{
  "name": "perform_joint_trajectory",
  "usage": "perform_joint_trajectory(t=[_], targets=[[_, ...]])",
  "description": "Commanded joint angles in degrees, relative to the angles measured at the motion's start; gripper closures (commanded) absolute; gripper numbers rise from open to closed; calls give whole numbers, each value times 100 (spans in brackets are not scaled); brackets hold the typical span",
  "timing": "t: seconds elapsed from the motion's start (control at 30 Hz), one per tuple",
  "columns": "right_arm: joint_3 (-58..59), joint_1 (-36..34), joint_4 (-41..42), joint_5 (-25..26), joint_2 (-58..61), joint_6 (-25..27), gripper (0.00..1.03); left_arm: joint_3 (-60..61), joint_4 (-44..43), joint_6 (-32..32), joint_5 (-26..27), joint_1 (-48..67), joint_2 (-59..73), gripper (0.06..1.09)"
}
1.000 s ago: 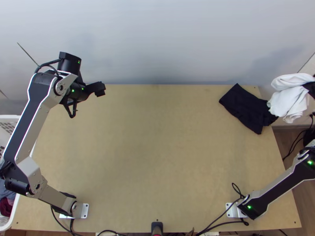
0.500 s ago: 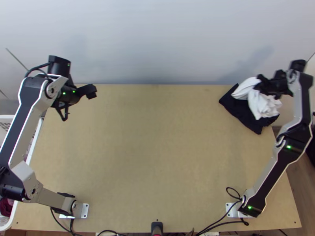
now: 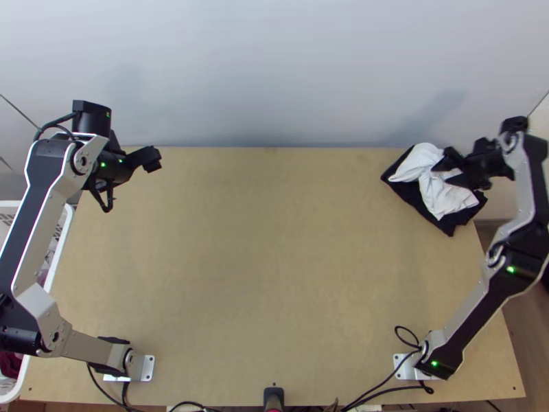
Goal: Fold the t-shirt
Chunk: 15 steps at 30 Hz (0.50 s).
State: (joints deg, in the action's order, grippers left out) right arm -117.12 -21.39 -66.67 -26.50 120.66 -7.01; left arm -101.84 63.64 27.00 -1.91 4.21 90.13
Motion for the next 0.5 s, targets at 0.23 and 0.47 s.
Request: perform_joint_trajectory(t=[0.23, 0.47], targets=[[-364, -577, -144, 13, -746, -1277, 5, -37, -115, 77, 24, 98, -48, 10], [585, -920, -540, 5, -825, -1259, 7, 59, -115, 68, 24, 27, -145, 10]])
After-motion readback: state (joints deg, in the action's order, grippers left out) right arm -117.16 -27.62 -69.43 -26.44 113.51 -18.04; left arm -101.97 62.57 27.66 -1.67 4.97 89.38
